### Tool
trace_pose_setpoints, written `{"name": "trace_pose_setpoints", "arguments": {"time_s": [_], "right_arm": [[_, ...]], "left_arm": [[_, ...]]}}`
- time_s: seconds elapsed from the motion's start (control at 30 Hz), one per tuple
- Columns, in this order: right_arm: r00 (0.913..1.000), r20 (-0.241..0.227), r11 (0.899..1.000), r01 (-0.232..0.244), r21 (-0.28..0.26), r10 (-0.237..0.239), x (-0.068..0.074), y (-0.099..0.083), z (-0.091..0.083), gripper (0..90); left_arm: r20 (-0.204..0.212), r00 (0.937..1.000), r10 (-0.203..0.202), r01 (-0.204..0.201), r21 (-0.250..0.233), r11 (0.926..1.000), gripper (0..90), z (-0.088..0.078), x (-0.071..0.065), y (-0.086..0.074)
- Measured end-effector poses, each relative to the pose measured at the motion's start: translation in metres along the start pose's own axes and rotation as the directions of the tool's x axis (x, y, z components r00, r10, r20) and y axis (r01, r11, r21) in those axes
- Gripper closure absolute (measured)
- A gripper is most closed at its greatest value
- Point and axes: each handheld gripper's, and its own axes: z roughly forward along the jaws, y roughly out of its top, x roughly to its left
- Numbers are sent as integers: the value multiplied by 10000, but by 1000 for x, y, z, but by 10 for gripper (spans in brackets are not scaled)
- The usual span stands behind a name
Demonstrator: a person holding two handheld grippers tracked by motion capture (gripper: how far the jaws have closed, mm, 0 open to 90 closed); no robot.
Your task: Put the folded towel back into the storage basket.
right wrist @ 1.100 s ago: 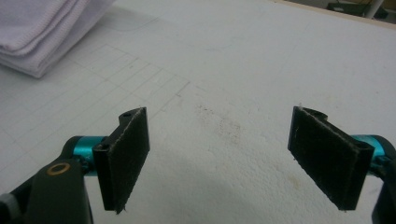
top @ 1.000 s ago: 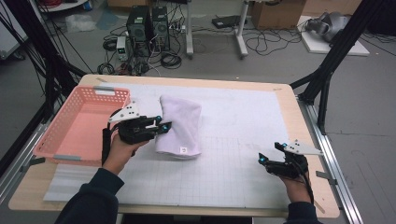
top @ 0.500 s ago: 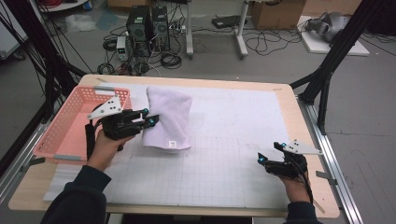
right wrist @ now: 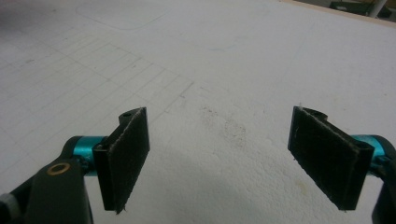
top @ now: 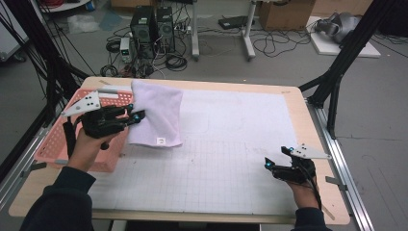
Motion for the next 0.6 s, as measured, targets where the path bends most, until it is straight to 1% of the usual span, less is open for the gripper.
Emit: {"name": "trace_pose_setpoints", "arguments": {"time_s": [0.17, 0.3, 0.43, 0.5, 0.6], "right_arm": [[10000, -4, 10000, 39, 64, -39, 1, 0, 1, 197], [10000, -45, 10000, 9, 52, -8, 2, 1, 2, 196], [10000, -59, 10000, 28, 48, -27, 2, 1, 2, 197], [10000, -50, 10000, 37, 53, -36, 3, 2, 2, 197], [10000, -41, 9999, 77, 94, -77, 4, 2, 3, 197]], "left_arm": [[2, 10000, -32, 32, -43, 10000, 735, -17, 8, 6], [-41, 10000, 71, -72, -197, 9998, 734, -33, 17, 10], [3, 10000, 26, -26, -434, 9991, 734, -48, 27, 13], [-32, 10000, -45, 43, -508, 9987, 734, -55, 32, 14], [-152, 9999, -39, 32, -490, 9988, 734, -65, 37, 15]]}}
